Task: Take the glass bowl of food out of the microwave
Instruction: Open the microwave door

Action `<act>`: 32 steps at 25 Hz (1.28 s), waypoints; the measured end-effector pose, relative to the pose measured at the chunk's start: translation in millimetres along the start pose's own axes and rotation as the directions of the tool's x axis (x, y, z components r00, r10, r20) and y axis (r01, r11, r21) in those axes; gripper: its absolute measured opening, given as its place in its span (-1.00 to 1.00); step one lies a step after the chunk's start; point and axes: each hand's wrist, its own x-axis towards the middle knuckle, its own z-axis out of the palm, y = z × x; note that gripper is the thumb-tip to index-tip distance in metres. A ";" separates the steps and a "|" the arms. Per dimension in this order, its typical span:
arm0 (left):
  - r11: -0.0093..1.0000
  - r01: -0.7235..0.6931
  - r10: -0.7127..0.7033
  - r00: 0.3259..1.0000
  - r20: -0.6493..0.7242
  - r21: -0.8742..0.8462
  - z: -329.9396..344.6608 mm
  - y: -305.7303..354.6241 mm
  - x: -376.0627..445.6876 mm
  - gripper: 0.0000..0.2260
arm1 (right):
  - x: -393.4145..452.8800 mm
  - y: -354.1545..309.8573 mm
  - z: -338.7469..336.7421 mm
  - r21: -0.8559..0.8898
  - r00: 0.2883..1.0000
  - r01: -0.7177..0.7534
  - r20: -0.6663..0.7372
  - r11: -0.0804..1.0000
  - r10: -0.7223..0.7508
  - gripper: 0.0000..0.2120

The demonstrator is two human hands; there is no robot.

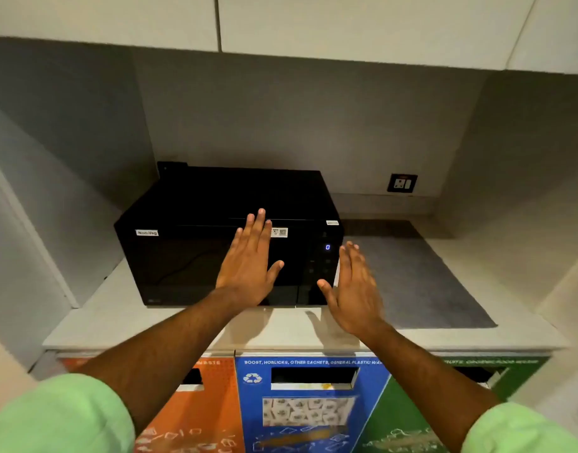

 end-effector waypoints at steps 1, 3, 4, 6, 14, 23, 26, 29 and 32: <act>1.000 -0.007 0.007 1.000 0.011 0.025 10.3 1.9 4.3 -0.25 | -3.3 5.4 11.7 0.010 0.998 -0.038 0.045 0.999 0.038 -0.13; 0.999 0.003 -0.005 1.000 0.024 0.043 26.8 1.5 13.3 -0.24 | -8.9 18.4 37.1 0.008 0.991 -0.088 0.100 0.996 0.087 -0.09; 0.999 0.000 -0.001 1.000 0.019 0.049 33.2 0.5 17.4 -0.24 | -13.8 23.8 50.0 0.011 0.984 -0.115 0.138 0.993 0.112 -0.08; 0.996 -0.003 0.003 1.000 -0.001 0.091 43.0 -4.1 25.7 -0.20 | -18.9 31.1 73.0 0.018 0.973 -0.151 0.181 0.988 0.145 -0.11; 0.983 0.007 0.004 0.998 -0.061 0.184 59.4 -25.5 62.7 -0.07 | -23.6 24.1 146.6 0.372 0.891 -0.425 0.334 0.825 0.308 -0.20; 0.989 0.004 0.012 0.994 -0.109 0.151 66.4 -26.6 64.6 -0.11 | 4.2 2.0 173.4 0.490 0.832 -0.518 0.099 0.701 0.545 -0.30; 0.990 0.009 0.007 0.994 -0.111 0.140 68.1 -26.7 64.7 -0.09 | 8.1 1.5 176.5 0.464 0.807 -0.549 0.078 0.695 0.586 -0.32; 0.991 0.020 -0.005 0.994 -0.111 0.131 68.4 -24.1 64.4 -0.08 | 8.7 -0.5 176.5 0.480 0.791 -0.569 0.099 0.668 0.603 -0.36; 0.990 0.028 -0.014 0.995 -0.103 0.135 65.6 -24.2 60.0 -0.08 | 13.2 7.2 170.4 0.546 0.760 -0.624 0.256 0.560 0.597 -0.37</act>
